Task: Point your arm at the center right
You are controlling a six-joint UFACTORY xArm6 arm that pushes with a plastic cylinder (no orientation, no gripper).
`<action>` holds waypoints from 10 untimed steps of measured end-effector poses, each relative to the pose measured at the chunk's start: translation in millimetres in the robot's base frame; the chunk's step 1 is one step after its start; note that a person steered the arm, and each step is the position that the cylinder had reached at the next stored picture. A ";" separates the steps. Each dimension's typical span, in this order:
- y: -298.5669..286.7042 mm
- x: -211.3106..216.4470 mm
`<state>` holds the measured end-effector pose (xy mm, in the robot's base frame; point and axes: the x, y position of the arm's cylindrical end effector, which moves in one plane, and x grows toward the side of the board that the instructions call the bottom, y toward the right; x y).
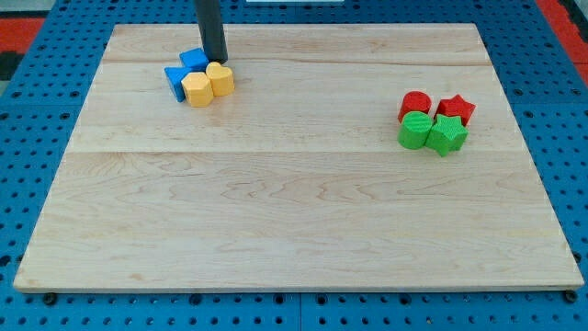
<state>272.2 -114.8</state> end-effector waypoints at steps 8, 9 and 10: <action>254.5 3.5; 316.9 24.2; 373.6 48.2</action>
